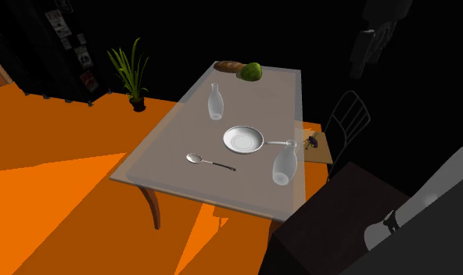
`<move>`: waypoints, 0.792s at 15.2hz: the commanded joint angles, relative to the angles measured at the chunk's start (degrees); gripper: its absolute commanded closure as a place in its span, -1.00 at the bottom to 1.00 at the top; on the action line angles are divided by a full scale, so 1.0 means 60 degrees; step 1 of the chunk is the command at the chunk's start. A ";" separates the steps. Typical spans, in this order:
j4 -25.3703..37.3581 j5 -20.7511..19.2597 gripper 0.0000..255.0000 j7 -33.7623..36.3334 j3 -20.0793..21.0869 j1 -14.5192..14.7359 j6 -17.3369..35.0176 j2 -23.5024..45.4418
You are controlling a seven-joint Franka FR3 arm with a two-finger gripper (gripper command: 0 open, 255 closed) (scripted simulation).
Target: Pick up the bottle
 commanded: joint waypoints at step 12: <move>-0.1800 -0.0019 -1.00 -0.0154 -0.0653 -0.0122 0.3435 0.1986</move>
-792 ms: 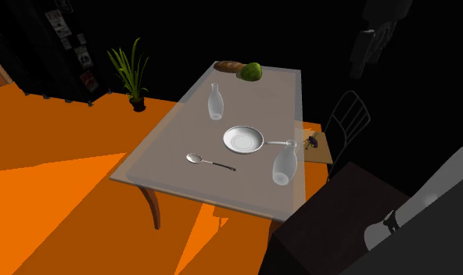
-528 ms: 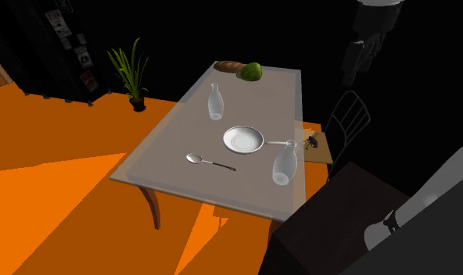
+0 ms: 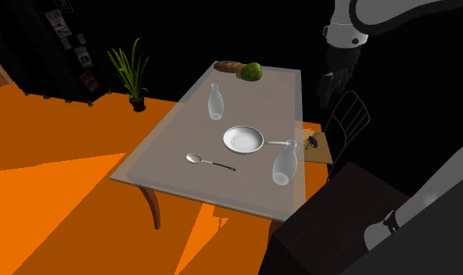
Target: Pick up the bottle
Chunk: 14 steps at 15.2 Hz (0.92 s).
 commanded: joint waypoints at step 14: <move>-0.0245 0.0478 -1.00 -0.0576 -0.0690 -0.0058 0.4664 0.4923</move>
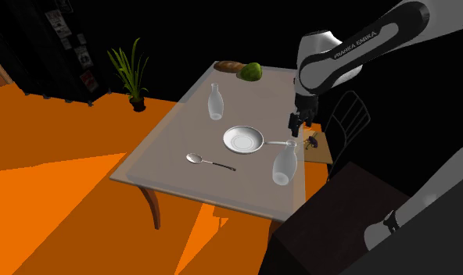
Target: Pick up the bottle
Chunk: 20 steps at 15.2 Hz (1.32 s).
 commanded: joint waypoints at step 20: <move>0.0842 0.0819 1.00 -0.0655 0.0007 -0.0114 0.2579 0.3681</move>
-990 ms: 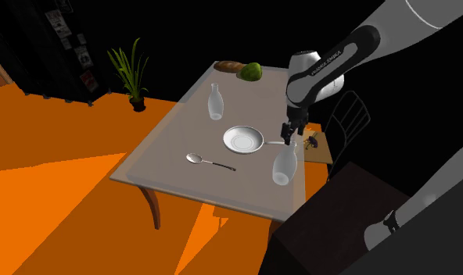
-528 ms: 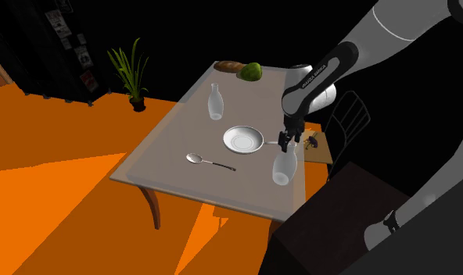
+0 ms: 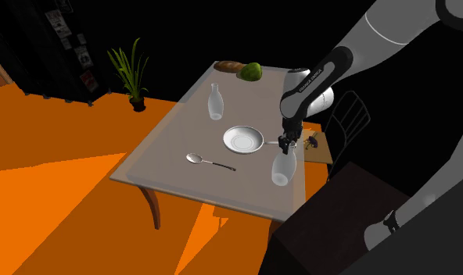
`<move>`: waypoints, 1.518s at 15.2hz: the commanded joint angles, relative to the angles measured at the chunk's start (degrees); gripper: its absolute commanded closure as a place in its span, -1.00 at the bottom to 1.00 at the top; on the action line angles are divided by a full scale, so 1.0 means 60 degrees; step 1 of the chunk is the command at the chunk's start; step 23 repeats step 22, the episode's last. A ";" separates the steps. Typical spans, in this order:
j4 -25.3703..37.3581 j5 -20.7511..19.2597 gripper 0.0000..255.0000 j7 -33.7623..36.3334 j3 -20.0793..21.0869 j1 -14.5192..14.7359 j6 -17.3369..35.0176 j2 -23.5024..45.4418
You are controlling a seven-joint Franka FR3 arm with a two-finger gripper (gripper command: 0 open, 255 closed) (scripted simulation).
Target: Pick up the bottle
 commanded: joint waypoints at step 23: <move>0.0071 -0.0290 1.00 0.0157 -0.0110 0.0039 -0.1911 -0.1812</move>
